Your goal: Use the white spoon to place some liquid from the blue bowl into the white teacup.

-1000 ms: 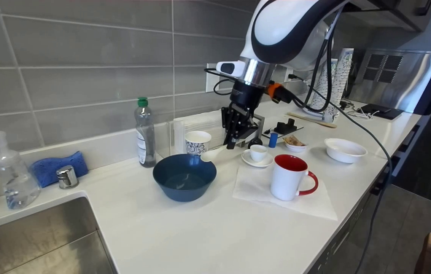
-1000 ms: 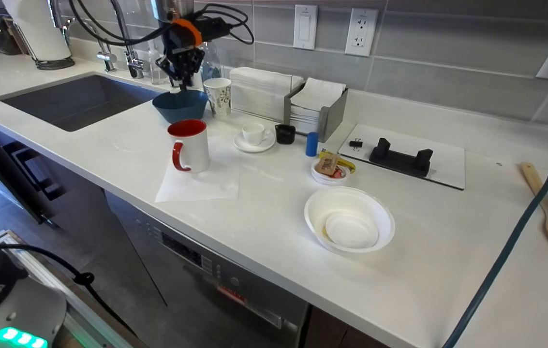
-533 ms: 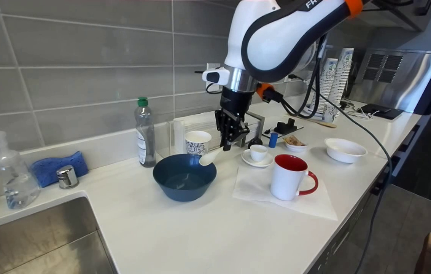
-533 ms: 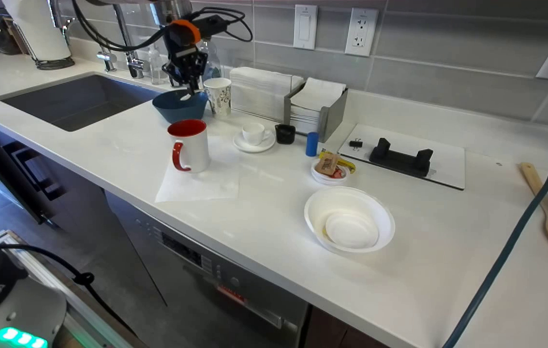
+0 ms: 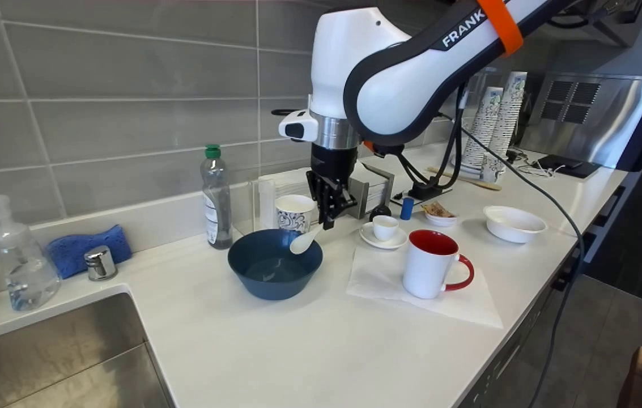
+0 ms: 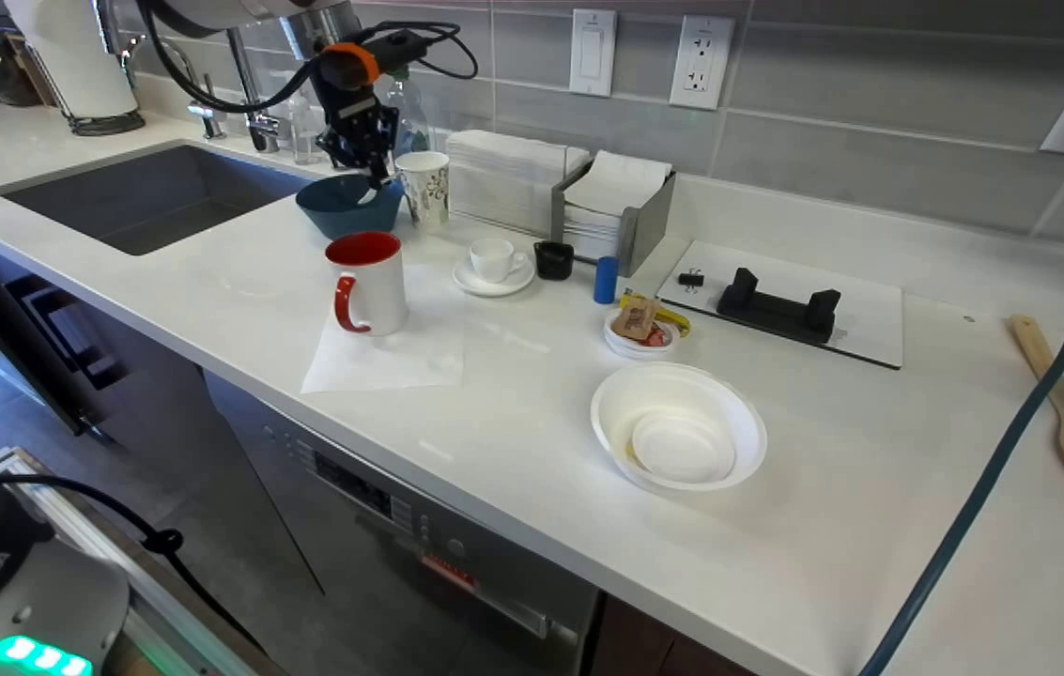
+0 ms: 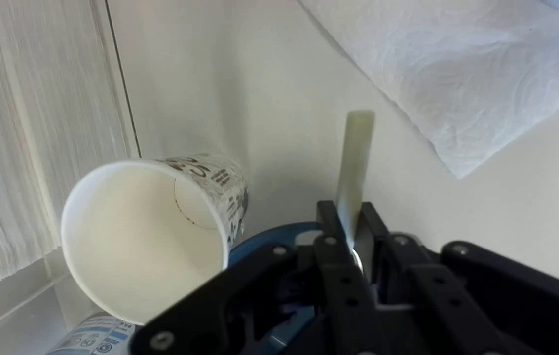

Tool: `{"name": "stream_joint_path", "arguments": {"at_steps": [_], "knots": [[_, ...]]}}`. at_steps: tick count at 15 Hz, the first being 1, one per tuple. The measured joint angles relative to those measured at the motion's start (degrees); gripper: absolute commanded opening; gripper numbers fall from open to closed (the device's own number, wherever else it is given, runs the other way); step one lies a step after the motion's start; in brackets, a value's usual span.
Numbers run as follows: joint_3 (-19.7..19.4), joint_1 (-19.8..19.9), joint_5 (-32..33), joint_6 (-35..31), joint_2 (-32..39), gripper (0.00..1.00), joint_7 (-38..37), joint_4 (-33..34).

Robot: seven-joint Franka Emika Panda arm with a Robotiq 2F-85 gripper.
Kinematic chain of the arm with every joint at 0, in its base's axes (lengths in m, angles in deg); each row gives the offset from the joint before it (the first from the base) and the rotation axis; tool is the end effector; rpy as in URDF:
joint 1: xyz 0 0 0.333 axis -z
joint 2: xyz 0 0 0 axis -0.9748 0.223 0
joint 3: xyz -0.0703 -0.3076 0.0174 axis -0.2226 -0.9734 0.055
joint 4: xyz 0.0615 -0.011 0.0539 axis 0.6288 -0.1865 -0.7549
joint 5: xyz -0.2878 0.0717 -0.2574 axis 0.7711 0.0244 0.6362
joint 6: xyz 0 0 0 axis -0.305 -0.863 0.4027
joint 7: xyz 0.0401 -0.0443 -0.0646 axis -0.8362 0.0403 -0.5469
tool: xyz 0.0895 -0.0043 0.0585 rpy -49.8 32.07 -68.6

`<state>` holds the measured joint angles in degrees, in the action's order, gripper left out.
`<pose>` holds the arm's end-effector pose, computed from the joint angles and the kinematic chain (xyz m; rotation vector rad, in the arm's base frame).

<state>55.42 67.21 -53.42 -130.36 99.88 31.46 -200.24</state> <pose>0.5657 0.1607 0.3261 2.2258 1.9151 0.0438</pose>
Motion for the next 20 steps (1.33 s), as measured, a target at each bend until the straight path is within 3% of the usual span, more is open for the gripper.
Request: {"name": "stream_joint_path", "arguments": {"at_steps": [20], "knots": [[1.2,-4.4,15.5,7.4,9.1,0.03,-9.7,9.1]]}}
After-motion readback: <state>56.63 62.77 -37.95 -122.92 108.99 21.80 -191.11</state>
